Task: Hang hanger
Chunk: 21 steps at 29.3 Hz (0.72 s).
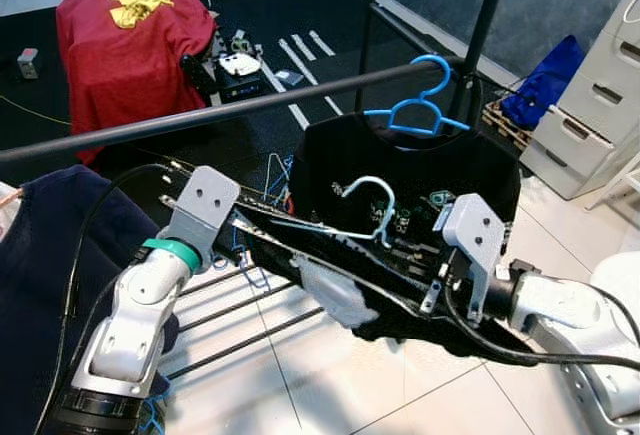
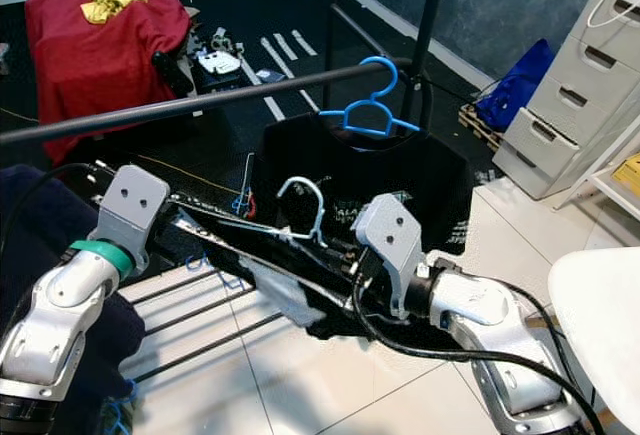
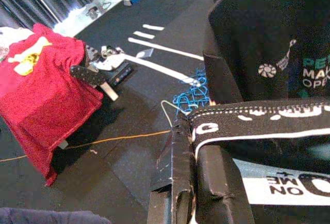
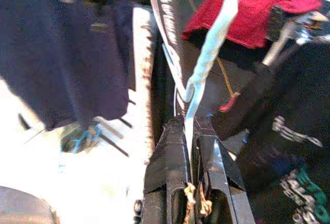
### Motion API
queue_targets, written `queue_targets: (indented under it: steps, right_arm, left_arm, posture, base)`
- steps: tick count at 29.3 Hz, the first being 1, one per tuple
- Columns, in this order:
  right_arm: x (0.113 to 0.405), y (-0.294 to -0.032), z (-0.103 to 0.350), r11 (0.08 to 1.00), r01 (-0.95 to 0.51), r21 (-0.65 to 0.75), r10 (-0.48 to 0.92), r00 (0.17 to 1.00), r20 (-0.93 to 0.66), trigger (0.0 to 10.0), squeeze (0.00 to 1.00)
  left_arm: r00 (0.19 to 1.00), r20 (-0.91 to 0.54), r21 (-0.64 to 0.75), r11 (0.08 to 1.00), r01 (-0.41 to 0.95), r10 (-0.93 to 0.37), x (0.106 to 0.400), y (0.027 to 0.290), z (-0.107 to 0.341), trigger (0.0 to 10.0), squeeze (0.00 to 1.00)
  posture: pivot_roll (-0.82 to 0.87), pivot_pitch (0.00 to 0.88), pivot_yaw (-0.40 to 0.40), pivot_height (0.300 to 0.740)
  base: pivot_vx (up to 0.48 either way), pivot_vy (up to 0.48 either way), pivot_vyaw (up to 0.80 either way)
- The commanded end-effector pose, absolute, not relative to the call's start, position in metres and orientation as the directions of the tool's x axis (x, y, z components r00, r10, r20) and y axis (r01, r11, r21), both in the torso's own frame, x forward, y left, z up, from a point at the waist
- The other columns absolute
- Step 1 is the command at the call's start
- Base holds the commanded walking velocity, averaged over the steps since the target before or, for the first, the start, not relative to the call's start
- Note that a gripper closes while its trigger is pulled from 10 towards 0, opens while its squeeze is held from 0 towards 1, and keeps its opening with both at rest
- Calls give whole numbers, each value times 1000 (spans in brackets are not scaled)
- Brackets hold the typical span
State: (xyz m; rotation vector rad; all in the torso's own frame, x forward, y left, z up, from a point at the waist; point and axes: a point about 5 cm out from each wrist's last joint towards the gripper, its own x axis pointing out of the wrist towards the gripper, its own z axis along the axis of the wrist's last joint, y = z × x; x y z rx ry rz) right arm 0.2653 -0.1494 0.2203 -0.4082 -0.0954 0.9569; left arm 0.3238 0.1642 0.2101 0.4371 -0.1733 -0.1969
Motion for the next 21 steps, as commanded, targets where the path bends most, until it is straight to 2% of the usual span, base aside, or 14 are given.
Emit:
queue_targets:
  steps: [1,13,21]
  right_arm:
    - [259,-145,220,468,-801,-373,834,540,-114,10000,0]
    - [261,-138,249,506,-761,-406,839,544,27,10000,0]
    - [267,-145,260,553,-715,-428,810,581,78,10000,0]
  left_arm:
    - [974,90,444,884,147,-207,325,164,202,0,0]
    - [962,-55,525,811,257,-269,321,152,177,0,0]
    - [965,-113,564,784,259,-238,321,164,170,0,0]
  posture:
    - [-191,158,95,740]
    - [-189,160,99,740]
    - [-183,160,98,740]
  base:
    - [0,0,0]
    - [0,0,0]
    - [0,0,0]
